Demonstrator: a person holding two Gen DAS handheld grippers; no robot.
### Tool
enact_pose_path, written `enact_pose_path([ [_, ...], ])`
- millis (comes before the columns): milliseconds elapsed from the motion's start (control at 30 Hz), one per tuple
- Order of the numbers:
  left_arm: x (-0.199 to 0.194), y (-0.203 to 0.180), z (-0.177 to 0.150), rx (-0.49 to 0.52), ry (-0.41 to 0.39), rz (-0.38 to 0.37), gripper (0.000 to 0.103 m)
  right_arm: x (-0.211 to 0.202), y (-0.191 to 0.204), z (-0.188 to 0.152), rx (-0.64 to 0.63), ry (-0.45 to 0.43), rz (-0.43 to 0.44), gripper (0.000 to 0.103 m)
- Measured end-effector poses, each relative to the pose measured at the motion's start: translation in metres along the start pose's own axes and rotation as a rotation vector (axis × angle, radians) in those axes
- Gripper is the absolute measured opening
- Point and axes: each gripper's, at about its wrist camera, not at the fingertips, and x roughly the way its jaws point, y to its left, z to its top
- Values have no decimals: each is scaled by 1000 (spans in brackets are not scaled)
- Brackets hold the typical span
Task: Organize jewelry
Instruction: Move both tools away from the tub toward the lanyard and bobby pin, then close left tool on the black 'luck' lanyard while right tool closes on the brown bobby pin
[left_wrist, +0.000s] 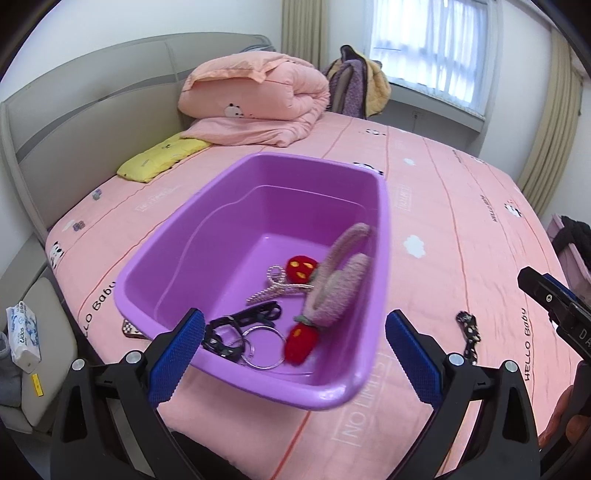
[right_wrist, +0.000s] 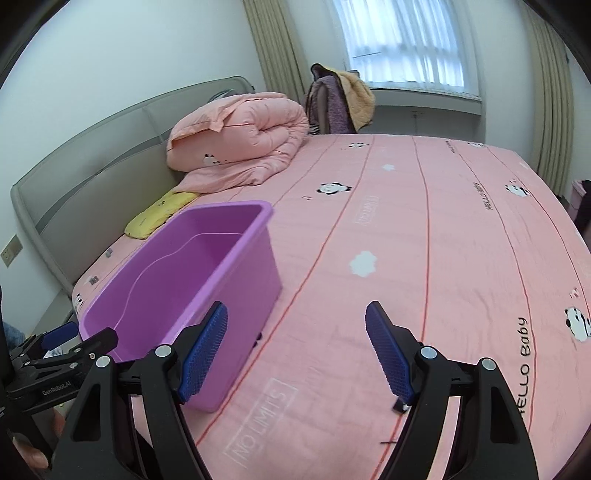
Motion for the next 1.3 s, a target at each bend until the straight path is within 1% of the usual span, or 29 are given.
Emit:
enact_pose_path([
  [133,-1,-31,-12,38,6,-50,96,-12,-37,-18,50,19,-62,74],
  [200,0,-46,-18,51,18,-84,96,-19,-58,-29,84,28,-89,74],
  [367,6,-88,-44,89,55,-159,96,-29,-94,-55,116,52,-153,74],
  [533,21,-125,-66,172,84,-190,96,-28,-121,-83,159,85,-181,74],
  [633,36,-141,-72,200,107,-201,96,-22,-131,-107,181,113,-181,74],
  [733,53,-154,-73,214,128,-212,96,-15,-136,-128,200,140,-172,74],
  [833,75,-168,-72,235,145,-242,96,-3,-133,-148,212,158,-173,74],
  [900,92,-179,-69,261,151,-268,96,4,-130,-160,210,164,-205,74],
  [933,100,-185,-68,275,154,-274,96,7,-130,-168,231,169,-213,74],
  [1033,121,-200,-64,321,155,-305,96,18,-131,-186,320,196,-199,74],
  [1133,145,-215,-64,377,177,-325,96,26,-128,-195,345,194,-214,74],
  [1300,175,-234,-64,442,196,-330,96,45,-117,-199,328,205,-241,74],
])
